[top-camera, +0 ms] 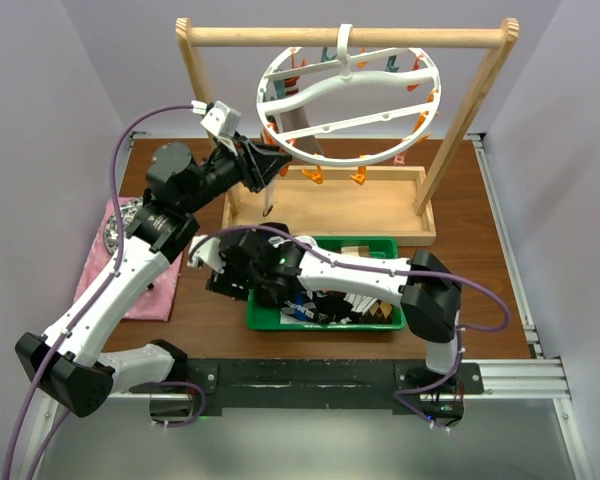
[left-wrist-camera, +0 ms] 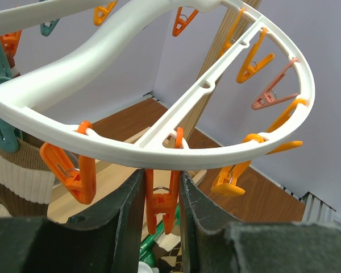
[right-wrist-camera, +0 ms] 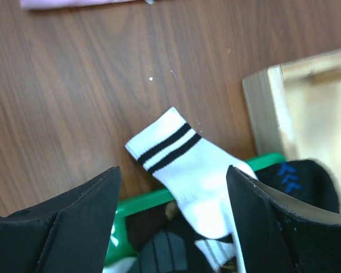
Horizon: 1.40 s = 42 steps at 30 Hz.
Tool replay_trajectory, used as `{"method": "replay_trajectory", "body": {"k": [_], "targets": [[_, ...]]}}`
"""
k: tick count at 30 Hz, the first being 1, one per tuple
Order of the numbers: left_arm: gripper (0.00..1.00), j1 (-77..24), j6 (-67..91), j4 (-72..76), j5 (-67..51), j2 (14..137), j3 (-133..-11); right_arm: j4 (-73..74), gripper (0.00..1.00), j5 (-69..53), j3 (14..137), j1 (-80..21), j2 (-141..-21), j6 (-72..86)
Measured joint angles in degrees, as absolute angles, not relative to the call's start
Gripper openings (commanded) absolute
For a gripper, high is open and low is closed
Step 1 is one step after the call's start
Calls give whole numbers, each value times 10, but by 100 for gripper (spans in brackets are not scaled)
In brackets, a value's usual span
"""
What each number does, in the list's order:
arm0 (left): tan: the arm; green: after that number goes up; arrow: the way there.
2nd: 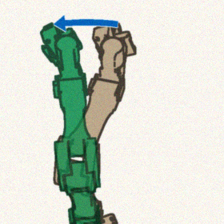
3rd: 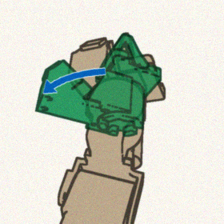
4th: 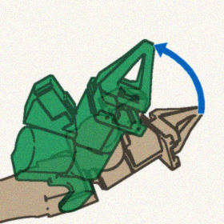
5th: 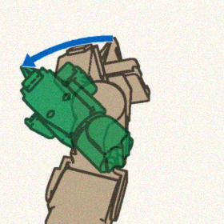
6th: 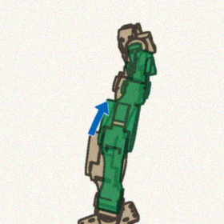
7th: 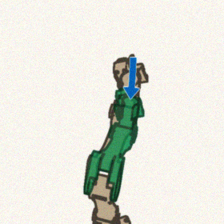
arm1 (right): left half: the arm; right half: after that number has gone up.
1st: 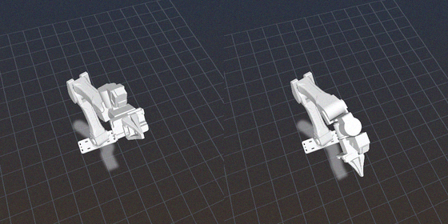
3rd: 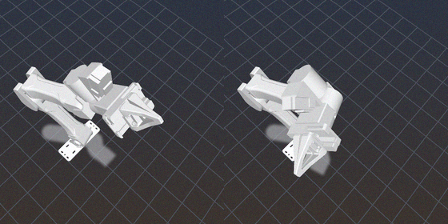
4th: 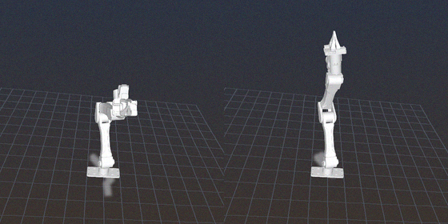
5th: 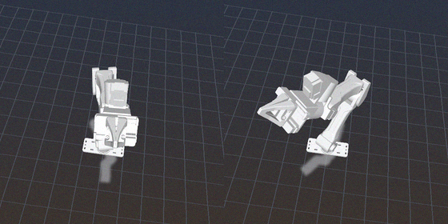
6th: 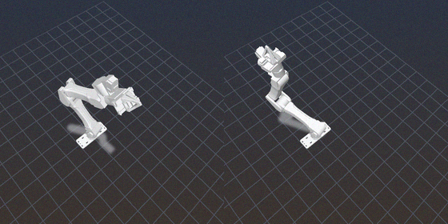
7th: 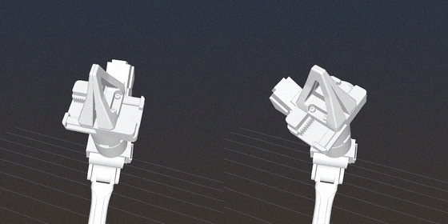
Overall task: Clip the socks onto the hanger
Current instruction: Adjust the sock in the bin, then pick up the sock from the bin.
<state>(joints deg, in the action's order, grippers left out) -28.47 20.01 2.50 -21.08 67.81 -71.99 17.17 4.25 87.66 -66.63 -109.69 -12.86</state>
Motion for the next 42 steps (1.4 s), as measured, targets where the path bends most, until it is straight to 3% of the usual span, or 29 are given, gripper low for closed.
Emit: {"method": "replay_trajectory", "body": {"k": [9, 17, 28, 34, 38, 39, 40, 42], "targets": [[0, -283, 200, 25, -211, 678, -720, 229, 77, 136, 921, -759, -1117, -267], [0, -282, 204, 24, -211, 678, -720, 227, 75, 213, 922, -787, -1231, -305], [0, -281, 206, 22, -211, 678, -721, 178, 61, 336, 926, -786, -1275, -346], [0, -281, 211, 23, -211, 678, -721, 156, 37, 370, 924, -783, -1283, -362], [0, -281, 215, 23, -213, 678, -721, 144, 17, 385, 924, -783, -1284, -368], [0, -280, 215, 23, -213, 678, -721, 140, 7, 387, 924, -783, -1284, -369], [0, -280, 215, 23, -213, 678, -721, 136, 3, 391, 924, -783, -1284, -368], [0, -279, 215, 23, -213, 678, -721, 127, 0, 393, 922, -783, -1283, -369]]}}
